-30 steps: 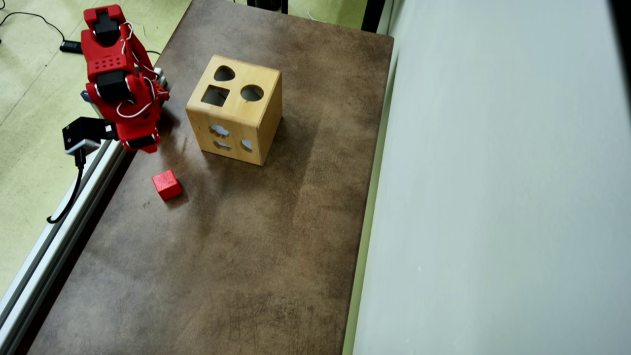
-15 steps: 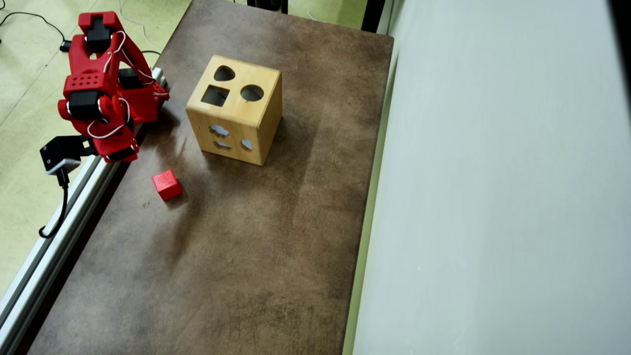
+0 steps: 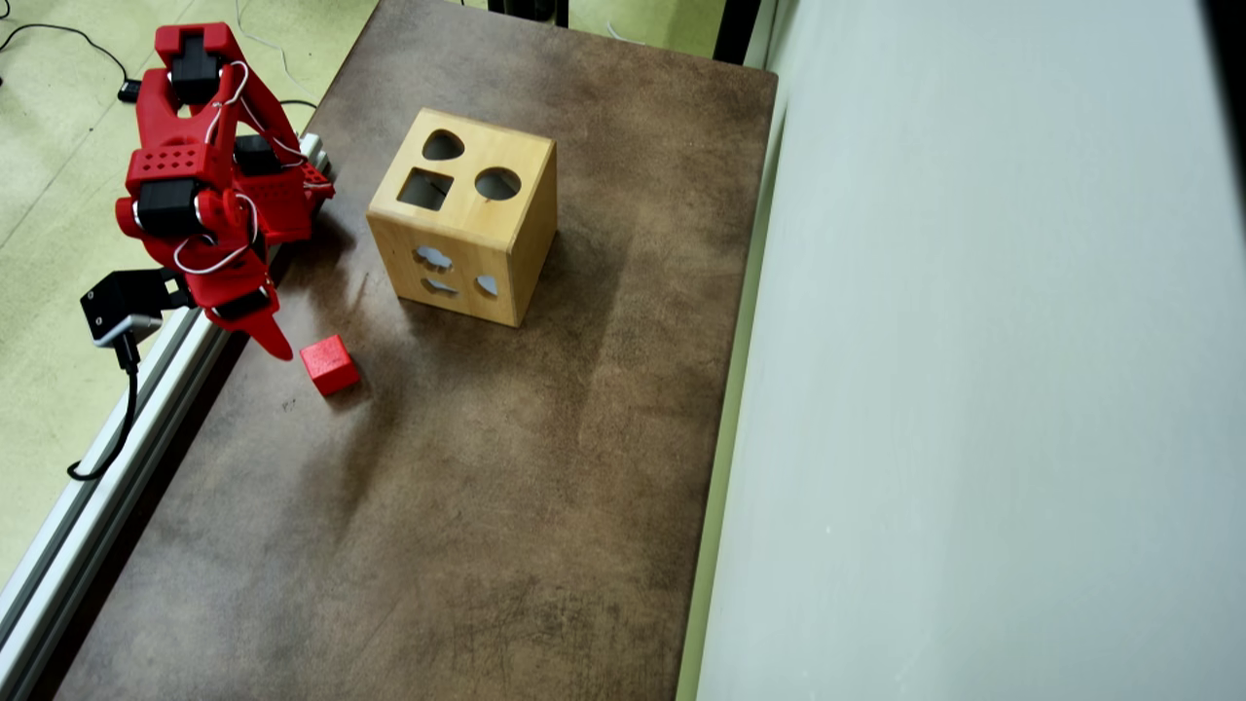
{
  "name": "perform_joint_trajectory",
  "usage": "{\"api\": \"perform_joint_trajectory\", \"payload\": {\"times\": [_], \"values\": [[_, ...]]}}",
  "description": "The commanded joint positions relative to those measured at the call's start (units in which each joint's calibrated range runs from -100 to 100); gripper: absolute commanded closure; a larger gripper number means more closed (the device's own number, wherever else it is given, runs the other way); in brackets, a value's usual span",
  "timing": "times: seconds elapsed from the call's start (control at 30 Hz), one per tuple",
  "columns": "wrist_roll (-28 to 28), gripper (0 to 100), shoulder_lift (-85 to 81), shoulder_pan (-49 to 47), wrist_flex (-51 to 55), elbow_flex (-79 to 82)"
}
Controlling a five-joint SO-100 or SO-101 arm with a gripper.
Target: Pick and place the red cube on the square hole
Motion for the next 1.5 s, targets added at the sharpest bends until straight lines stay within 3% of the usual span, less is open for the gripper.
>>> {"api": "perform_joint_trajectory", "payload": {"times": [0.0,0.33,1.0,1.47], "values": [[0.0,52,-0.4,-0.5,-0.4,2.0],[0.0,52,9.8,-0.5,-4.0,4.6],[0.0,52,15.1,-5.7,-10.8,10.3],[4.7,52,17.2,-4.9,-16.1,16.7]]}}
